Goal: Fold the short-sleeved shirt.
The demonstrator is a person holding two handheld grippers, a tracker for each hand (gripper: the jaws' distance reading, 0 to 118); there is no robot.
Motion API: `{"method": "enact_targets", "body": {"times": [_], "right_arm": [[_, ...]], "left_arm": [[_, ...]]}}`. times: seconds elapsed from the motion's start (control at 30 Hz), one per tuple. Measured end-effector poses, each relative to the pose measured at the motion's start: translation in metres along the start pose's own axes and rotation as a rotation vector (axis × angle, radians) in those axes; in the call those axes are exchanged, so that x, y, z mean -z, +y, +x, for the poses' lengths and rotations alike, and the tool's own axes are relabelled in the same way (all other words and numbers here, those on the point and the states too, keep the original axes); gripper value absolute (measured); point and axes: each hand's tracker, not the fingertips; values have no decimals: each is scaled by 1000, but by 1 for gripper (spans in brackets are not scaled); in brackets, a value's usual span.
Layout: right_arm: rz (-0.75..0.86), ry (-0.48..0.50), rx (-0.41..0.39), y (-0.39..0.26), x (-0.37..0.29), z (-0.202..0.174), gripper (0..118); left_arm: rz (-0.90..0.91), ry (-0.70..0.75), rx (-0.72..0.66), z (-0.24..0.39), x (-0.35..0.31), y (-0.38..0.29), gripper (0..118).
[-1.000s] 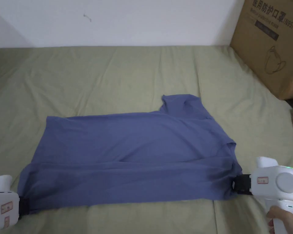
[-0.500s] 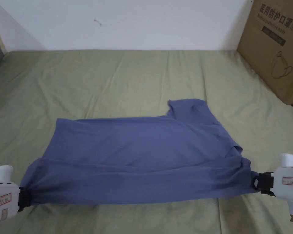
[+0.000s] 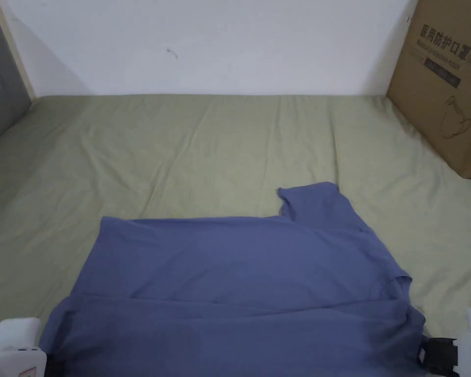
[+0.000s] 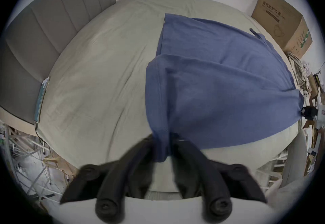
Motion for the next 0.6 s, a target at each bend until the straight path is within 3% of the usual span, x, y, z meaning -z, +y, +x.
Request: {"method": "enact_targets", "body": {"times": [0.03, 0.07, 0.2, 0.23, 0.3, 0.33, 0.37, 0.4, 0.43, 0.47, 0.6], "right_arm": [[5, -1, -17, 2, -4, -1, 68], [19, -23, -29, 4, -9, -2, 68], [101, 23, -22, 23, -31, -10, 67], [123, 38, -27, 30, -37, -13, 66], [163, 47, -69, 43, -43, -24, 58], [178, 48, -96, 49, -45, -30, 45], [179, 60, -111, 55, -46, -37, 30], [178, 84, -113, 62, -44, -42, 22], [172, 112, -105, 67, -39, -46, 22], [168, 119, -103, 71, -33, -49, 0], [111, 99, -149, 77, -2, -68, 0]], "left_arm": [[2, 17, 9, 0, -2, 0, 76], [7, 29, 17, -1, -3, 0, 97], [64, -2, -30, -4, -24, 10, 97], [82, -16, -44, -3, -29, 16, 91], [140, -47, -46, 2, -40, 26, 48], [153, -56, -38, 5, -43, 32, 22], [155, -57, -31, 9, -45, 37, 6], [160, -64, -18, 13, -43, 42, 1], [166, -67, -5, 17, -40, 46, 1], [168, -68, -1, 21, -38, 48, 0], [156, -85, -37, 32, -19, 56, 0]]}}
